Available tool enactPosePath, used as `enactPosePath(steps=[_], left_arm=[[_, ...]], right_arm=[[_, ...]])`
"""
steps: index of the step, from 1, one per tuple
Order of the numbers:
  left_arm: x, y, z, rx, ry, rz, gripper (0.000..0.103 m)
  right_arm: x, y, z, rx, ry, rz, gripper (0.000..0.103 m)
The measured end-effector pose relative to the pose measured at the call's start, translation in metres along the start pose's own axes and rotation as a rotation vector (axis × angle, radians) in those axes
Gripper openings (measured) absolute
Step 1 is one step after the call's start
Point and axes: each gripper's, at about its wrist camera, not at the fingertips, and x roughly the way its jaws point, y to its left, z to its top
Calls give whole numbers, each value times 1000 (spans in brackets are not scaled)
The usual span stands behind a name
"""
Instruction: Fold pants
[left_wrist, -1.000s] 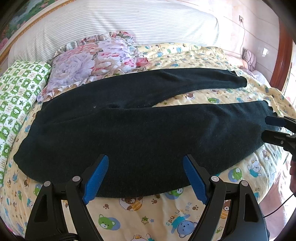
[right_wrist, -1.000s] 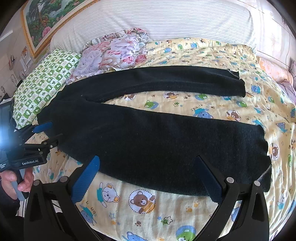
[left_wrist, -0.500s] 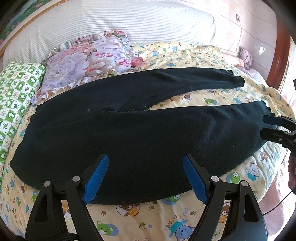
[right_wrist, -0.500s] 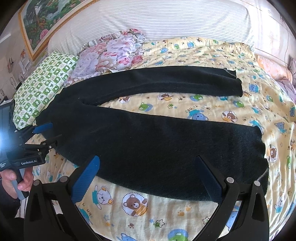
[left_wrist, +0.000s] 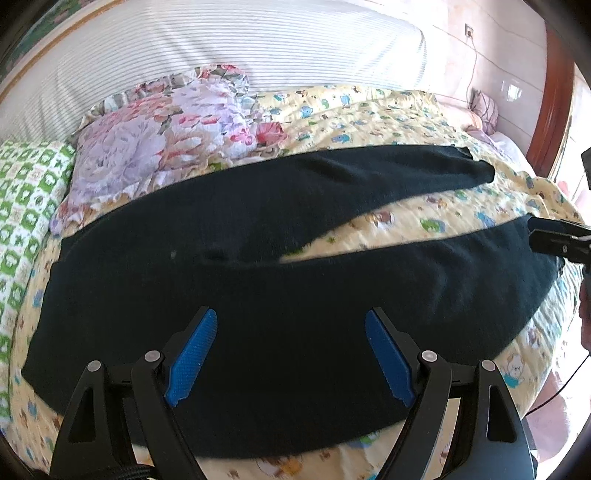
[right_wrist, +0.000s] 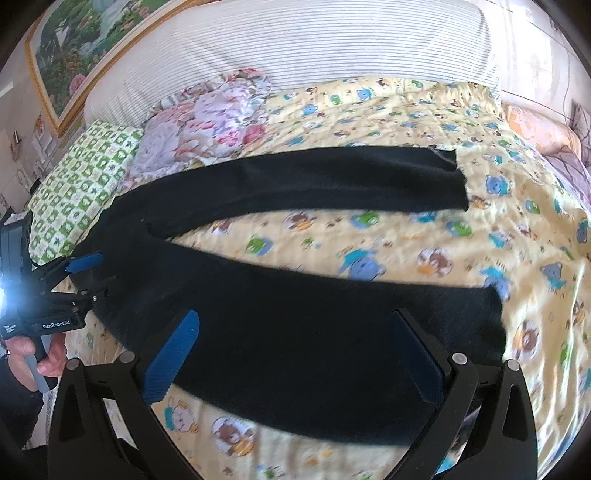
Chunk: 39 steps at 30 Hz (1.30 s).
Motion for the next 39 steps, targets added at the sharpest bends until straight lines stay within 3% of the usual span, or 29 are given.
enactPosePath(steps=[7, 18, 26, 31, 37, 39], left_arm=[[14, 9, 37, 44, 8, -53, 83], [64, 4, 105, 173, 48, -116, 83], [115, 5, 156, 236, 94, -196, 83], [150, 4, 178, 274, 130, -239, 83], [189, -4, 191, 399, 195, -303, 83], [202, -8, 188, 424, 233, -304, 83]], right_arm=[[4, -40, 33, 85, -8, 41, 102], [18, -98, 94, 136, -1, 4, 102], [46, -135, 138, 129, 52, -23, 83], [72, -151, 153, 112, 98, -8, 82], [102, -167, 159, 114, 160, 50, 80], [111, -170, 159, 120, 183, 69, 70]])
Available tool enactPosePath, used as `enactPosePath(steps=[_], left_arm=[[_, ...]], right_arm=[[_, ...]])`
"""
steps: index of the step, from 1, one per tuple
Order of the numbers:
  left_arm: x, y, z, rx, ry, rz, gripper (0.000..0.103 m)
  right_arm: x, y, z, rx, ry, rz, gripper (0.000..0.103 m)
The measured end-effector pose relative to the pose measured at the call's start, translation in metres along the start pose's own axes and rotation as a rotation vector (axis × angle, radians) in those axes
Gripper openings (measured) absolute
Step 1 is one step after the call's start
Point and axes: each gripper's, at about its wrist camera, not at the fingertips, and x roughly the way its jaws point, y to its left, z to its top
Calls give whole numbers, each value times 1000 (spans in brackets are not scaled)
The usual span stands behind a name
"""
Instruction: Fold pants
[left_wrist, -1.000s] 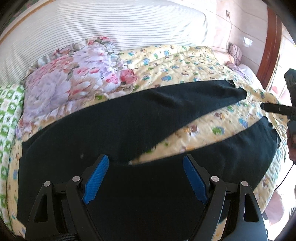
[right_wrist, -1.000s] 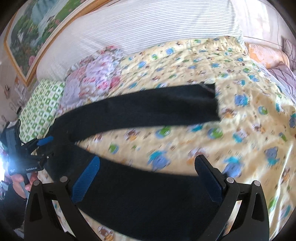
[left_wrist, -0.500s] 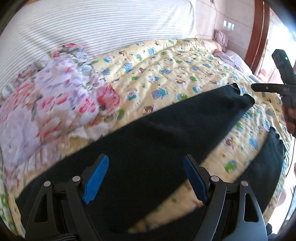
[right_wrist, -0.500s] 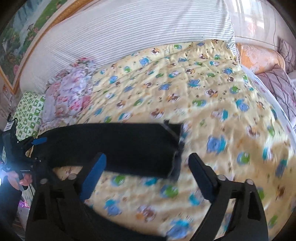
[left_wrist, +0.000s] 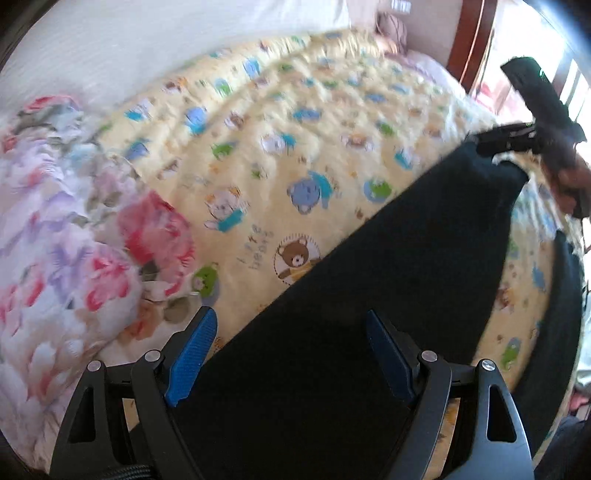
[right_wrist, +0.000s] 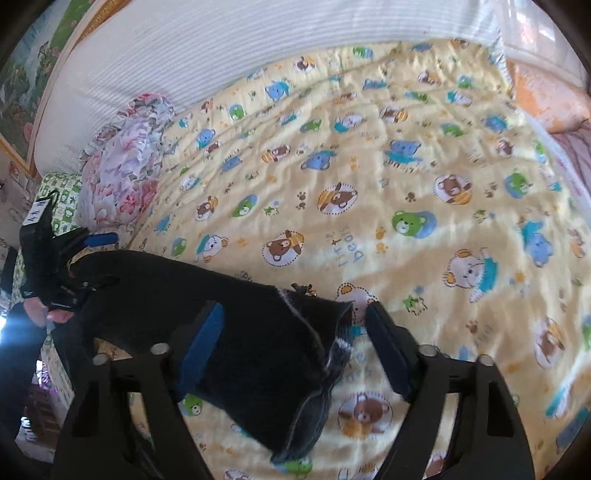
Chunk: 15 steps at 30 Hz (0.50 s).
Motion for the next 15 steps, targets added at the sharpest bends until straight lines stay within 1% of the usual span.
enactPosePath(steps=[2, 3, 4, 5, 6, 7, 8, 10, 12, 15], left_arm=[[10, 1, 1, 2, 25, -21, 82], [12, 2, 2, -6, 24, -45, 75], [12, 2, 4, -8, 20, -77, 58], [12, 2, 6, -8, 20, -103, 51], [11, 0, 7, -3, 19, -108, 35], [9, -4, 8, 10, 18, -113, 21], [7, -9, 7, 25, 19, -107, 15], [2, -19, 6, 50, 16, -73, 6], [-9, -23, -1, 42, -3, -77, 5], [-34, -34, -14, 30, -44, -92, 4]], right_arm=[[7, 0, 1, -11, 17, -8, 64], [9, 0, 3, -21, 20, -15, 55], [10, 0, 4, -30, 18, -25, 48], [10, 0, 5, -31, 12, -36, 32], [9, -2, 6, -23, 9, -35, 14], [8, -3, 7, -13, 2, -27, 9], [6, -4, 7, -8, -5, -21, 9], [3, 1, 5, -27, -14, -25, 9], [-4, 6, 0, -43, -26, -40, 9], [-24, 14, -9, -59, -74, -29, 8]])
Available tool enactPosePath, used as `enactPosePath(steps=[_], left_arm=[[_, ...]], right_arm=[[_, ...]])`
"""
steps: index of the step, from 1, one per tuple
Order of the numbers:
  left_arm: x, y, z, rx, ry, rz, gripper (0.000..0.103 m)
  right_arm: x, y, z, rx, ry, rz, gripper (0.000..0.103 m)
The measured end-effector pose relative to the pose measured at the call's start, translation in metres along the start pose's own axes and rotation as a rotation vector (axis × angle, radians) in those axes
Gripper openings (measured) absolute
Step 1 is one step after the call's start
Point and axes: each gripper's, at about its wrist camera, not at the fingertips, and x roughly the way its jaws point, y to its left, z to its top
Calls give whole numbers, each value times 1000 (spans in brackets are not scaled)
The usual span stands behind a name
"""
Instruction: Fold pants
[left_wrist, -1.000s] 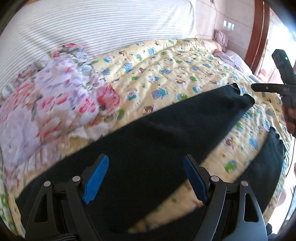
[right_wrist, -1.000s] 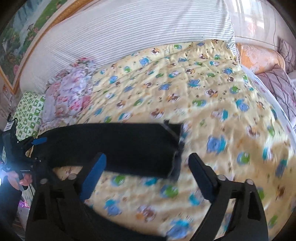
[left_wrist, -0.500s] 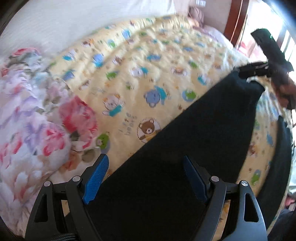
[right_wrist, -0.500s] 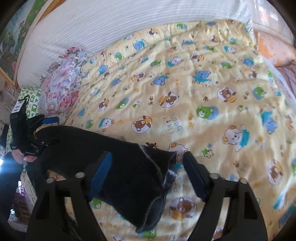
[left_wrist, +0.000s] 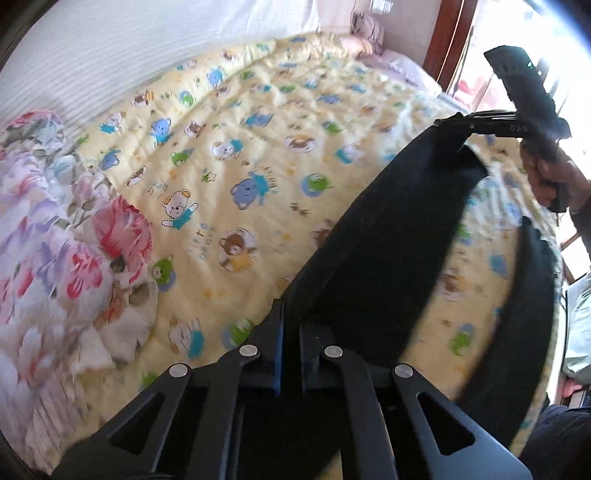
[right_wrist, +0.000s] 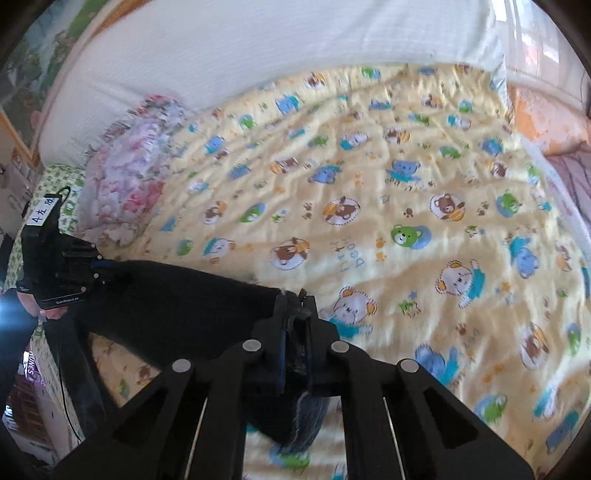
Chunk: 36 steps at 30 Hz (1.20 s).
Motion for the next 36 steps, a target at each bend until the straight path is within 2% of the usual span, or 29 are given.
enactPosePath(steps=[4, 10, 15, 24, 32, 36], left_arm=[[-28, -18, -23, -13, -35, -21, 3], [-50, -56, -48, -47, -79, -67, 3], [-70, -84, -69, -83, -124, -85, 3], [-85, -110, -105, -123, -143, -111, 3], [-98, -135, -130, -99, -173, -106, 3], [-91, -147, -142, -78, -154, -105, 3]], right_arm=[[-33, 12, -16, -23, -68, 35, 8], [-72, 34, -47, -102, -147, 38, 8], [-97, 38, -80, -128, -193, 65, 8], [-117, 49, -135, -199, -209, 89, 8], [-140, 66, -170, -275, -246, 62, 8], [-136, 69, -192, -293, -203, 32, 8]])
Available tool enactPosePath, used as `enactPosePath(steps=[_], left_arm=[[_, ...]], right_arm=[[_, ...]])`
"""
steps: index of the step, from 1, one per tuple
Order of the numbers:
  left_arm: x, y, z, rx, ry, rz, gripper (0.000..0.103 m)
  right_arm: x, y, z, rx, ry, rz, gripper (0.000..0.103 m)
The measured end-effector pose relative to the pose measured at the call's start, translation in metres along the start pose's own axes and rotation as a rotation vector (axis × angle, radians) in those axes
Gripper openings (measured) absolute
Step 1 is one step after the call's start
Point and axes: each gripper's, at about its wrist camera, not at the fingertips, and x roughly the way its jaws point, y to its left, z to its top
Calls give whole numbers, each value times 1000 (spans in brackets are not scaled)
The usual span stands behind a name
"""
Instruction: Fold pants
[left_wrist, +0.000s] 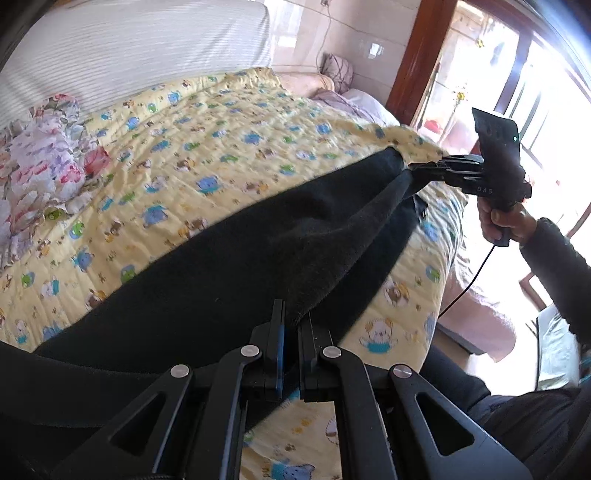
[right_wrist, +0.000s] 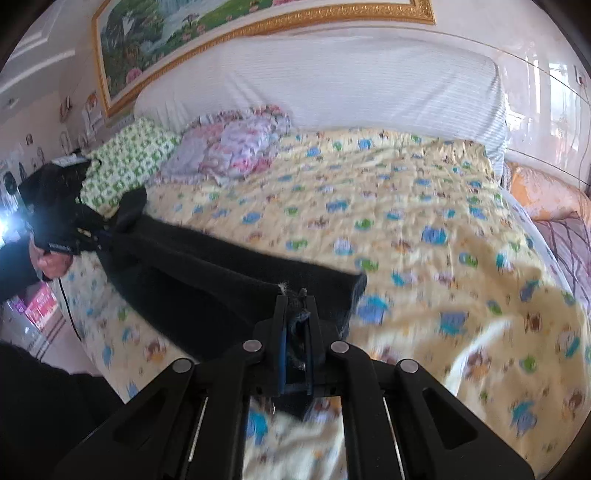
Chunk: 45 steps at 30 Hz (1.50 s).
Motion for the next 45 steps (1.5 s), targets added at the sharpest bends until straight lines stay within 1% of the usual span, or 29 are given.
enactPosePath(steps=[3, 5, 7, 8, 9, 10, 11, 13, 14, 15, 16, 18, 20, 22, 24, 25, 26, 28, 30, 32, 35, 37, 40, 45], left_arm=[[14, -1, -11, 2, 37, -1, 3], [25, 1, -16, -10, 61, -1, 4], [33, 3, -20, -25, 74, 4, 5], [32, 4, -21, -38, 69, -4, 5], [31, 4, -20, -42, 63, -6, 7], [29, 4, -21, -48, 55, -1, 14], [26, 5, -21, -58, 48, -11, 17], [21, 4, -24, -72, 32, -16, 27], [17, 5, -26, -80, 25, -14, 31], [13, 6, -28, -87, 17, -12, 39], [9, 6, -31, -94, 6, -9, 44], [-2, 11, -35, -118, -16, -5, 46], [-15, 19, -41, -151, -41, 15, 49], [-26, 28, -44, -185, -65, 36, 51], [-41, 44, -47, -232, -94, 63, 52], [-48, 51, -50, -253, -107, 80, 54], [-57, 61, -53, -284, -124, 111, 54], [-70, 78, -60, -333, -145, 148, 55], [-83, 100, -67, -403, -165, 191, 55], [-97, 120, -74, -458, -188, 219, 55], [-123, 151, -87, -519, -223, 281, 57], [-135, 168, -93, -542, -230, 314, 64], [-150, 197, -98, -574, -224, 324, 66], [-170, 250, -97, -575, -194, 351, 71]], right_arm=[[7, 5, -18, 4, 49, -20, 8], [16, 5, -27, 6, 88, -53, 8], [20, 2, -32, 25, 89, -56, 9], [21, 0, -33, 43, 84, -60, 13], [21, -3, -33, 73, 82, -46, 14], [21, -4, -32, 94, 83, -40, 15], [20, -4, -31, 107, 81, -40, 18], [15, -2, -31, 120, 83, -44, 36], [12, 1, -31, 121, 81, -57, 52], [7, 5, -31, 118, 72, -65, 59], [1, 10, -31, 116, 60, -63, 59], [-6, 16, -29, 119, 41, -60, 59], [-11, 23, -24, 122, 23, -62, 60], [-12, 32, -17, 129, -2, -36, 60], [-6, 44, -7, 135, -16, 14, 60], [-1, 50, -2, 138, -18, 32, 60], [4, 56, 4, 141, -22, 53, 60], [18, 71, 16, 152, -25, 113, 60], [36, 87, 29, 160, -24, 176, 60], [55, 105, 41, 157, -13, 241, 60], [80, 132, 54, 129, 14, 294, 60], [99, 152, 61, 119, 34, 339, 60], [126, 173, 69, 129, 84, 398, 60], [168, 207, 80, 139, 160, 492, 60]])
